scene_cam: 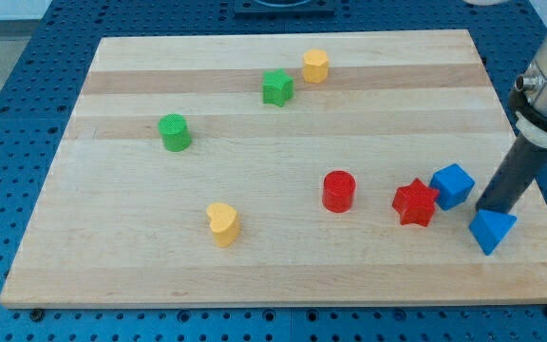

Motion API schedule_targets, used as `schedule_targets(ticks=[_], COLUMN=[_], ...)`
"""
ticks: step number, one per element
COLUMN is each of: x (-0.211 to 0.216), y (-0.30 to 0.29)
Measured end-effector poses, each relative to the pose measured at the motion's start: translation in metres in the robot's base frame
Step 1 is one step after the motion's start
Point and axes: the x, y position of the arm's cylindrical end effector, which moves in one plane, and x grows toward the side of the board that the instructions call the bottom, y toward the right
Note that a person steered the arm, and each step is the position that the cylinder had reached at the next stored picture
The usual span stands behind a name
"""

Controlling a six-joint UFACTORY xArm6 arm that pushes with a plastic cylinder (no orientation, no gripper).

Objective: Push blue cube into blue triangle

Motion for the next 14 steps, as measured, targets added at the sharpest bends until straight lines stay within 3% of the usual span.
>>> schedule_targets(ticks=[2, 4, 8, 10, 14], x=[-0.122, -0.077, -0.034, -0.033, -0.066], y=[-0.015, -0.038, -0.024, -0.030, -0.127])
